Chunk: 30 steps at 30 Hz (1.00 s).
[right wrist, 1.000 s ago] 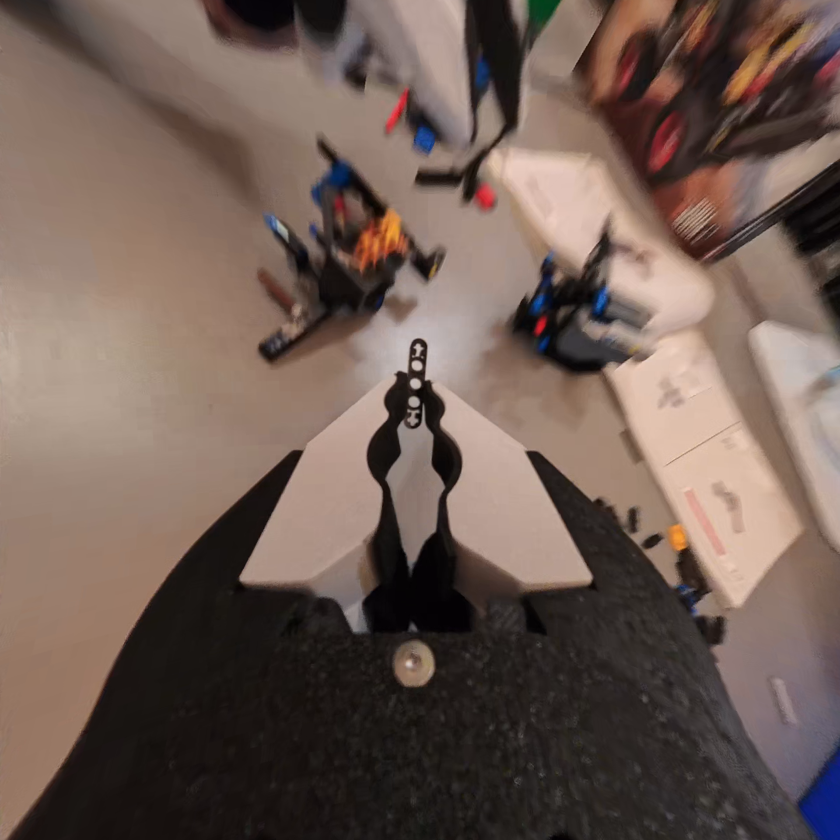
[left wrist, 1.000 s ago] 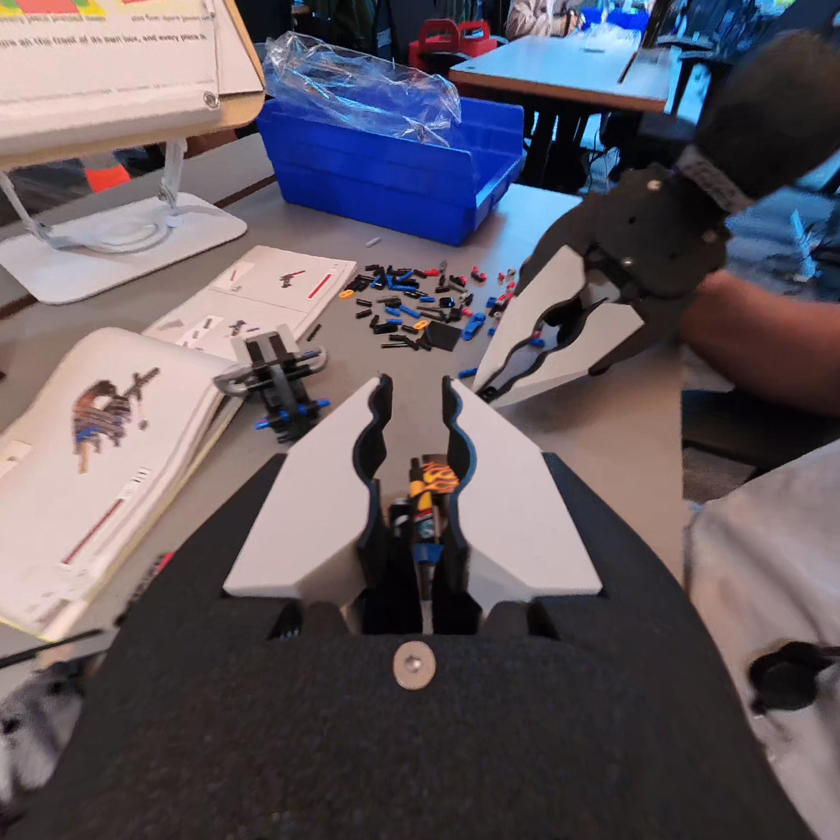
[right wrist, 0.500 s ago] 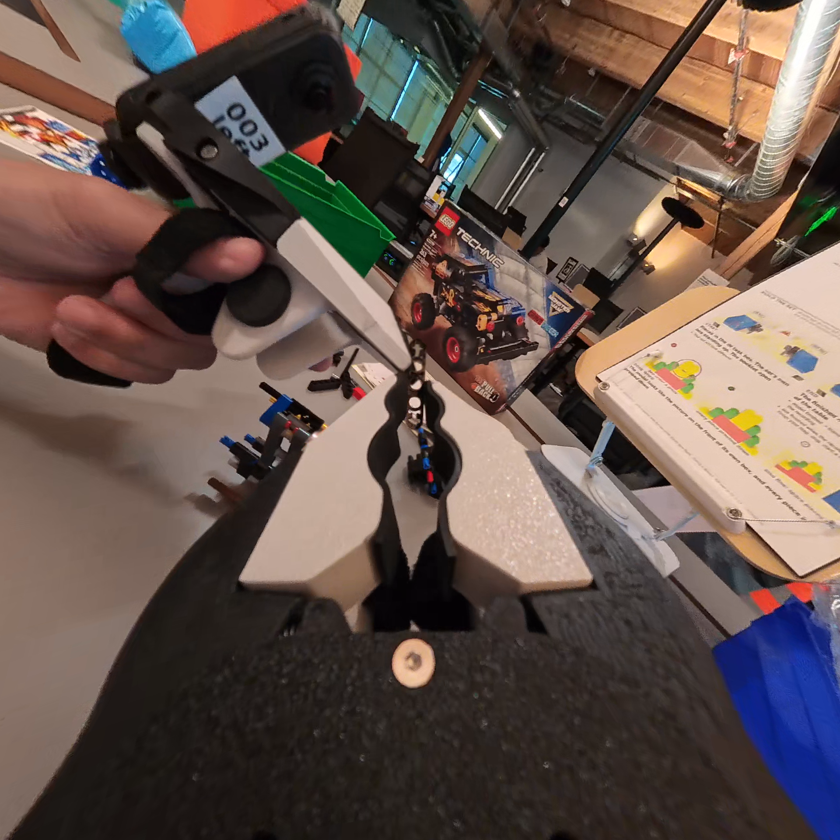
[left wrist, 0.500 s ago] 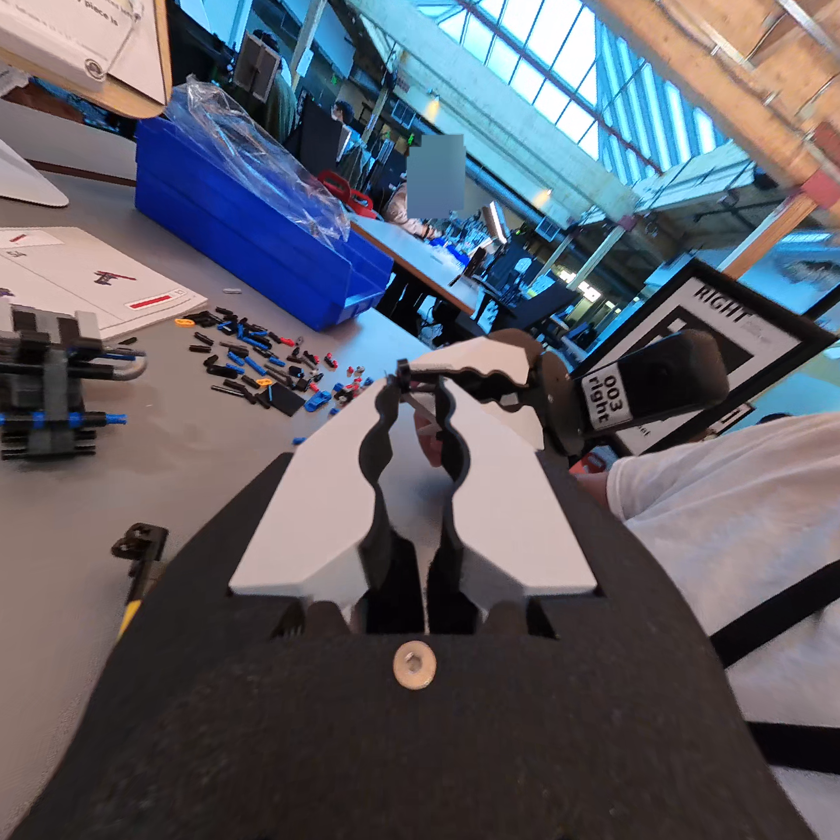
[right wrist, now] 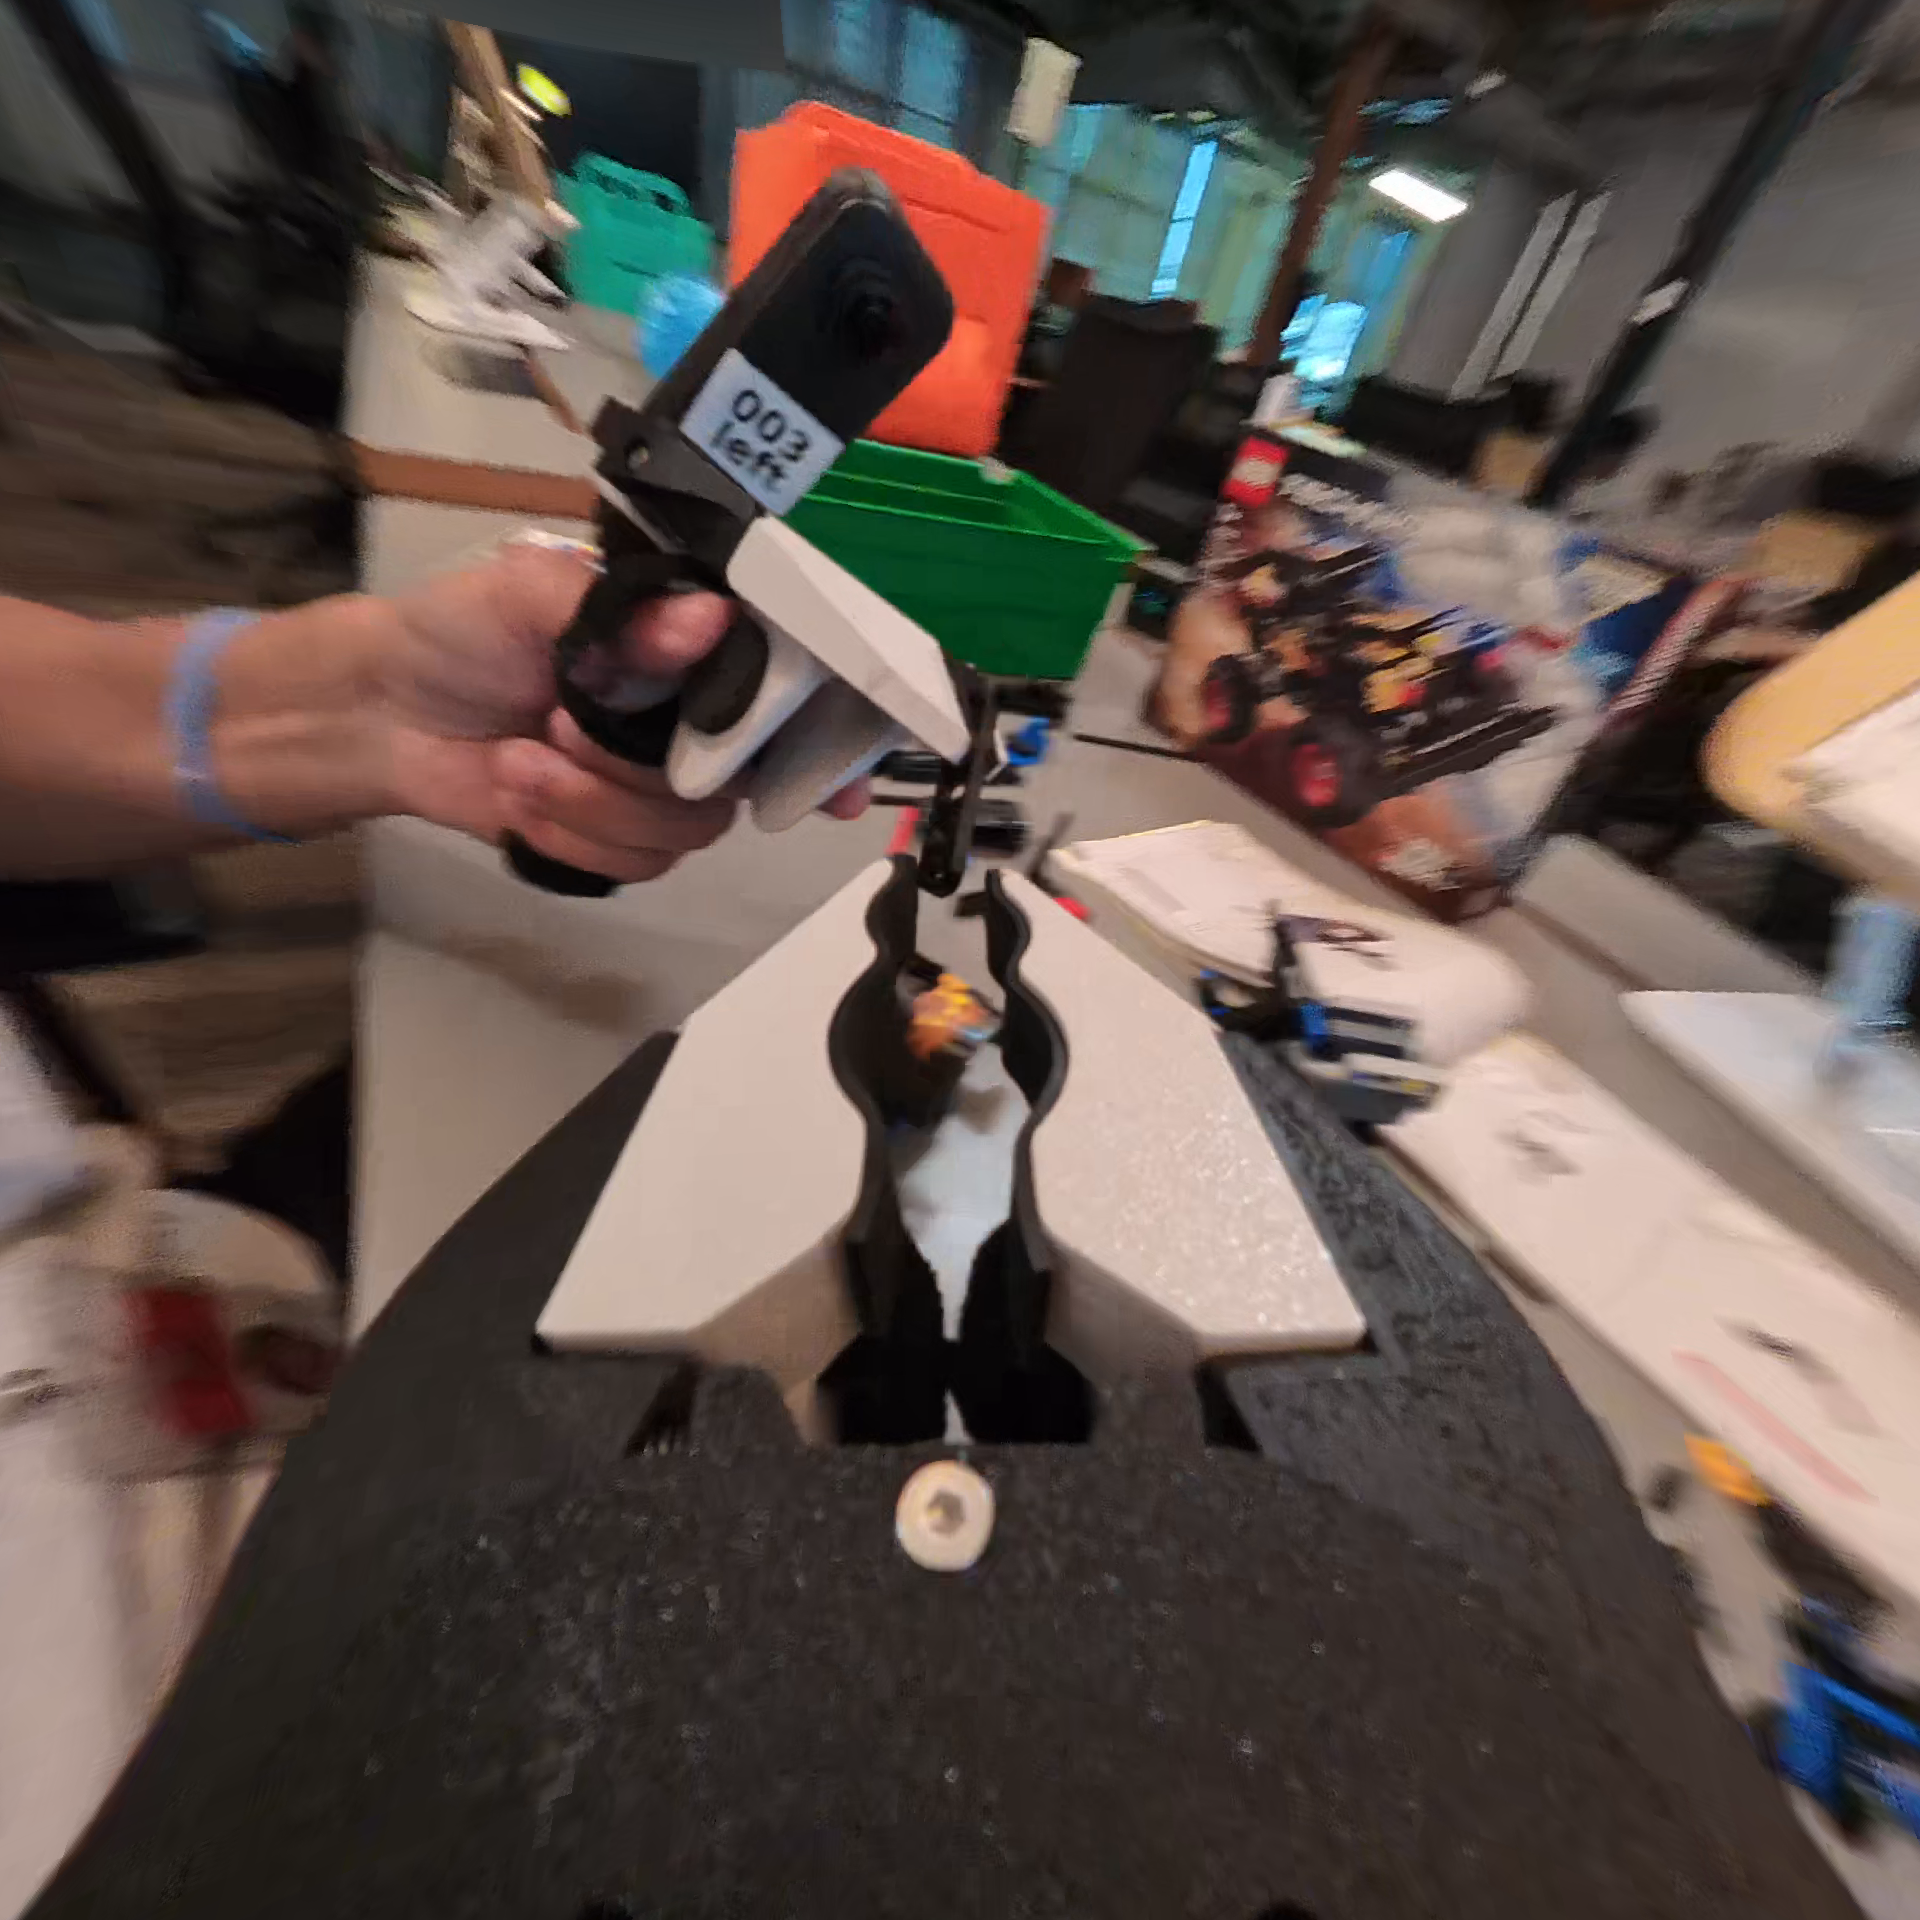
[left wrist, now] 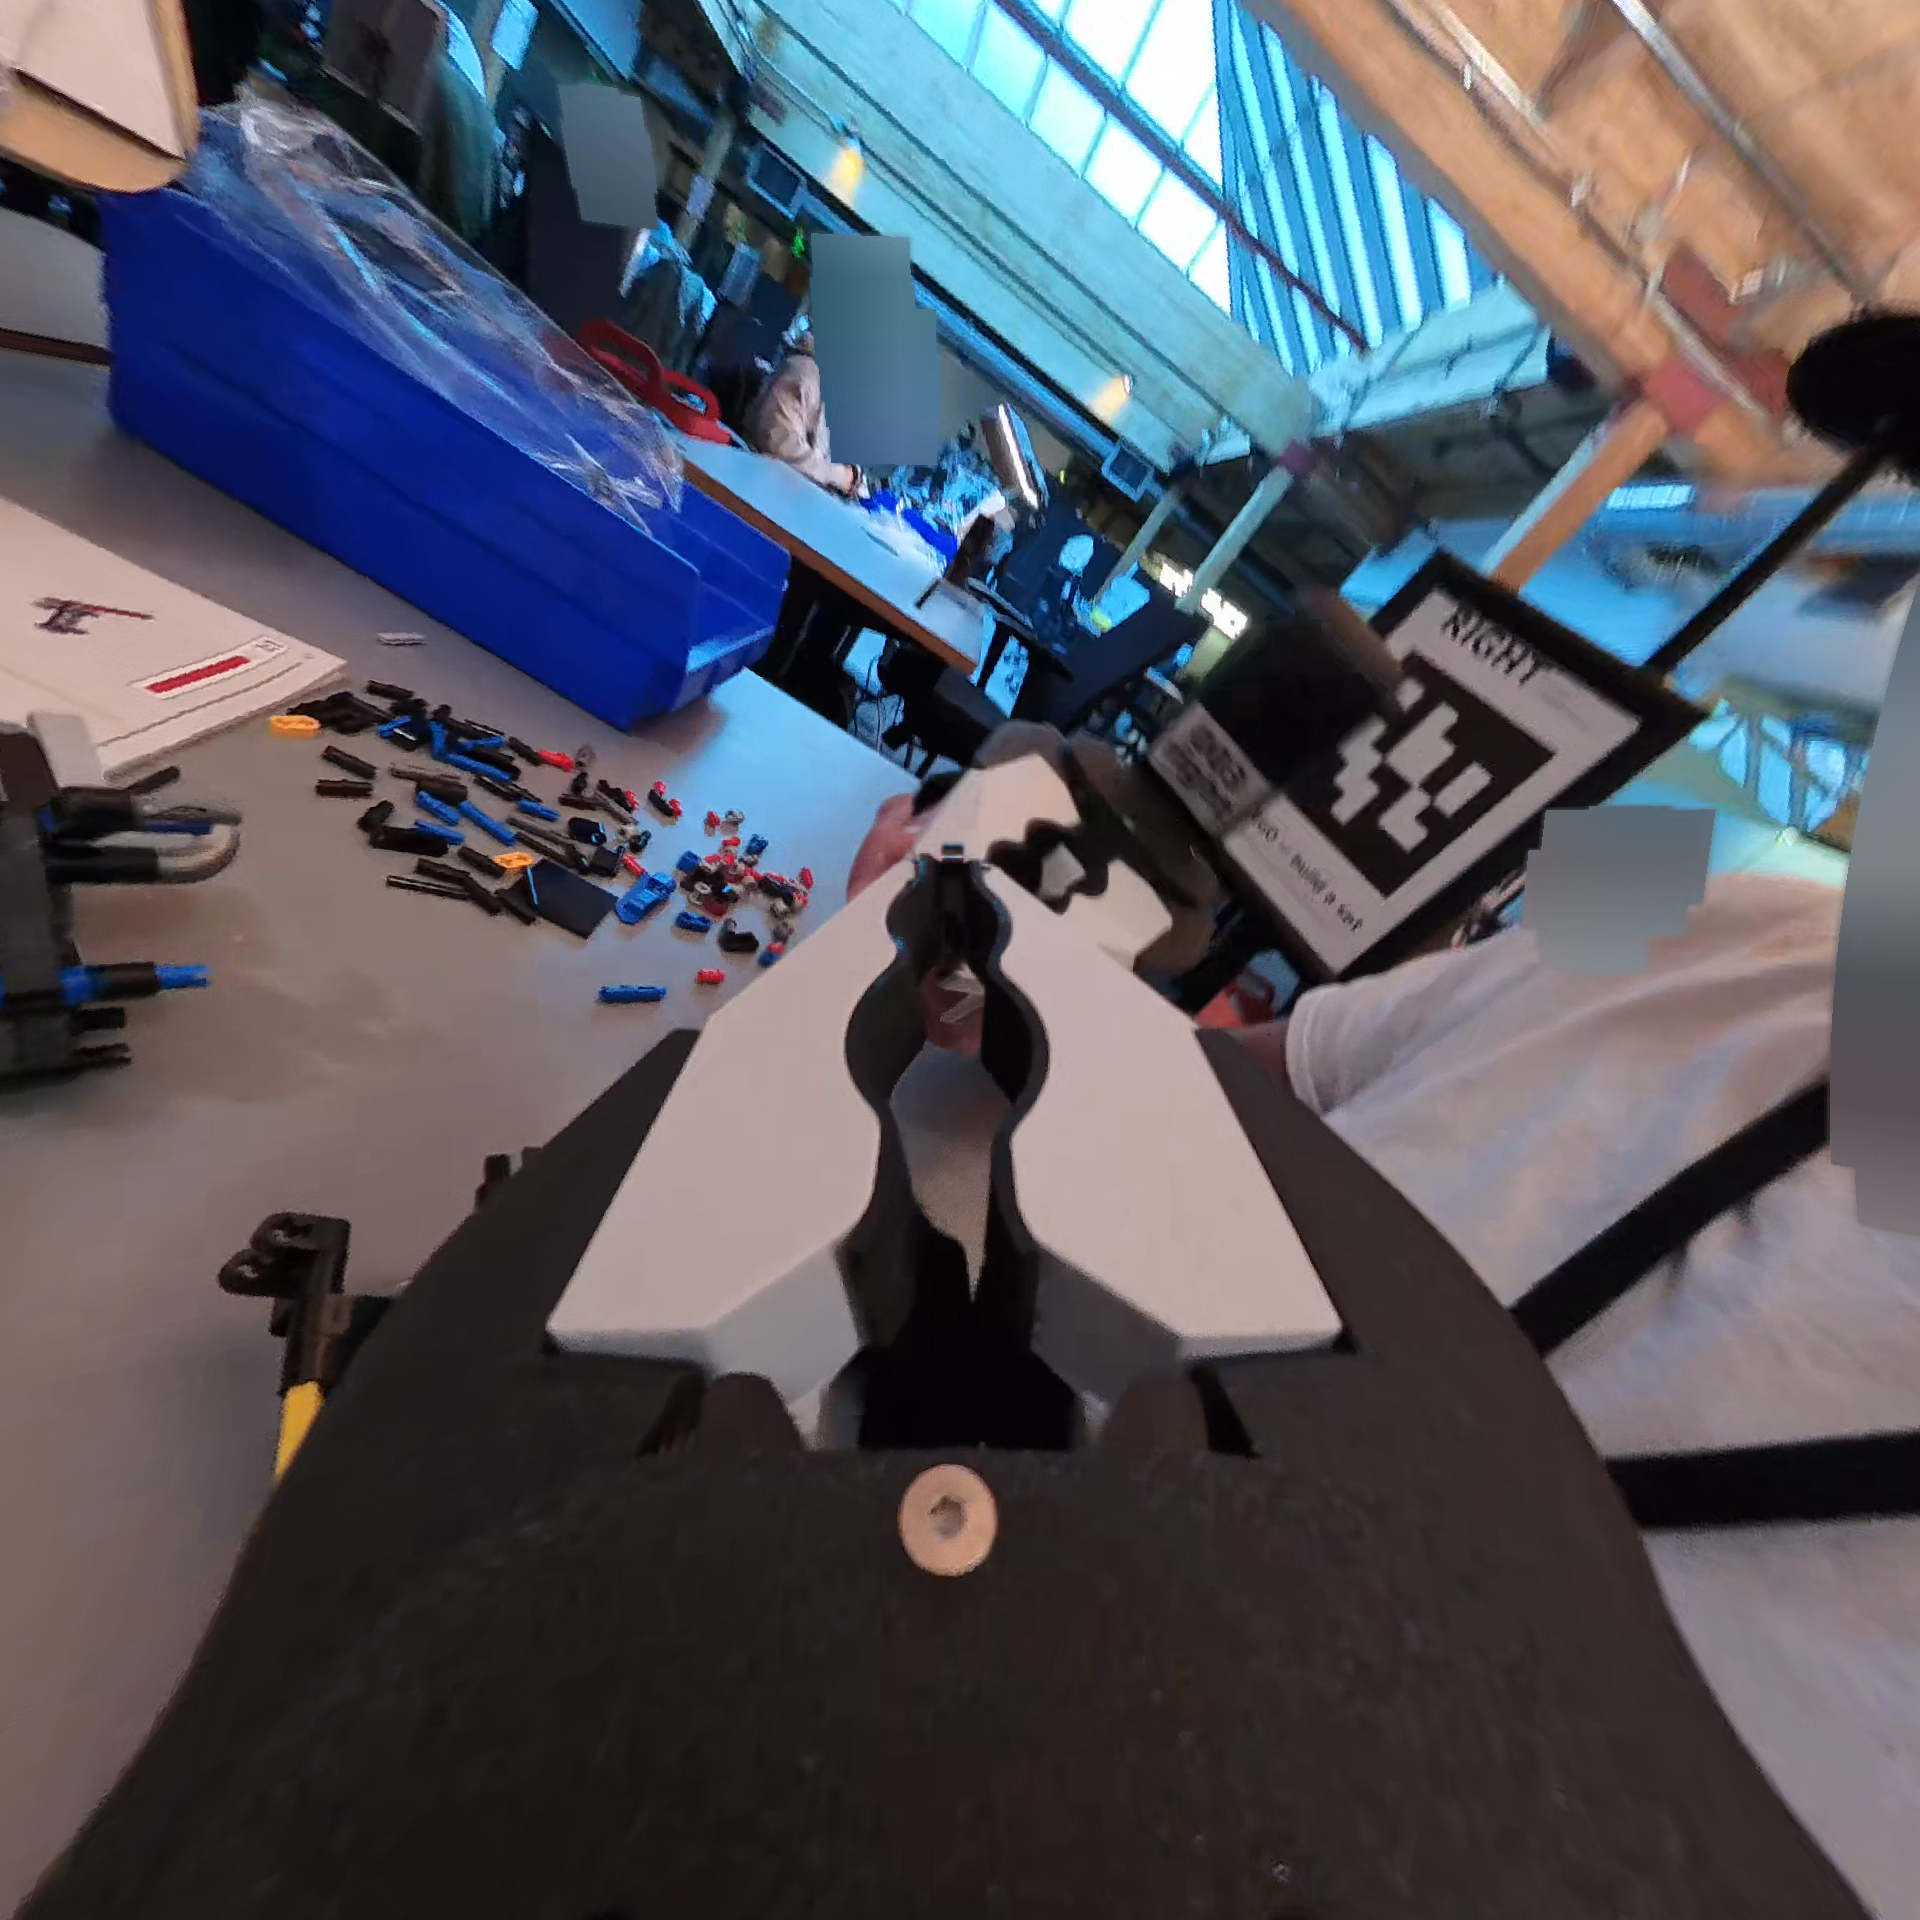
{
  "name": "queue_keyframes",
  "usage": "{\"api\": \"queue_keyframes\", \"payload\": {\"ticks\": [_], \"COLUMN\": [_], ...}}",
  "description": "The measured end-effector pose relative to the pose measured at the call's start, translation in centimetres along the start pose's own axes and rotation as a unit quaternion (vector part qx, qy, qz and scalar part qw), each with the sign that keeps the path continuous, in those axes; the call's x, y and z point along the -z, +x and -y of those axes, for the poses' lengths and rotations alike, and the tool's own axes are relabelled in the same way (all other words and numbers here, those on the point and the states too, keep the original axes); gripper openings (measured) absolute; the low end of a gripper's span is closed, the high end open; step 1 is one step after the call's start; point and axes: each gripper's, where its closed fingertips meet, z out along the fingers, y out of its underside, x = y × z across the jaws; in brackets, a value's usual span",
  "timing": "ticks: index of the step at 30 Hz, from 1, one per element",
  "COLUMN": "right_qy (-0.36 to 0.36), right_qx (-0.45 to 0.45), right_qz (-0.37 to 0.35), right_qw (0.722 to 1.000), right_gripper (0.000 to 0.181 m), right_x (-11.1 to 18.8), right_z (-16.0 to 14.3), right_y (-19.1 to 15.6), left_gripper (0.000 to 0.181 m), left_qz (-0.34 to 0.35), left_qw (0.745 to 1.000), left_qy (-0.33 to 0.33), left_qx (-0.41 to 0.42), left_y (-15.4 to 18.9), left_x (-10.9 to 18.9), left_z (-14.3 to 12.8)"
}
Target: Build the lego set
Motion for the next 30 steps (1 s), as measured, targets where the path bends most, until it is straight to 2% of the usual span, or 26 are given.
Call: {"api": "queue_keyframes", "payload": {"ticks": [3, 8, 14, 21, 30], "right_qy": [0.032, 0.008, 0.046, 0.110, 0.110], "right_qx": [-0.086, -0.142, -0.257, -0.374, -0.404], "right_qz": [0.107, 0.152, 0.178, 0.194, 0.205], "right_qw": [0.990, 0.978, 0.949, 0.900, 0.885], "right_gripper": [0.012, 0.005, 0.002, 0.003, 0.002], "right_x": [0.6, 0.3, -0.3, -1.2, -1.9], "right_z": [1.0, 0.5, 1.3, 2.2, 1.8], "right_y": [-1.7, -2.4, -2.2, -1.9, -2.5], "left_gripper": [0.001, 0.001, 0.002, 0.001, 0.001], "left_qz": [-0.007, -0.006, -0.029, -0.015, 0.000], "left_qw": [0.999, 0.998, 0.999, 0.998, 0.997], "left_qy": [-0.031, -0.035, 0.010, 0.060, 0.080], "left_qx": [-0.039, -0.047, -0.008, 0.004, 0.006], "left_y": [1.1, 1.5, 1.4, 0.8, 0.4], "left_x": [0.0, 0.0, -0.2, -0.5, -0.5], "left_z": [-0.5, -0.6, -0.1, 0.3, 0.6]}}
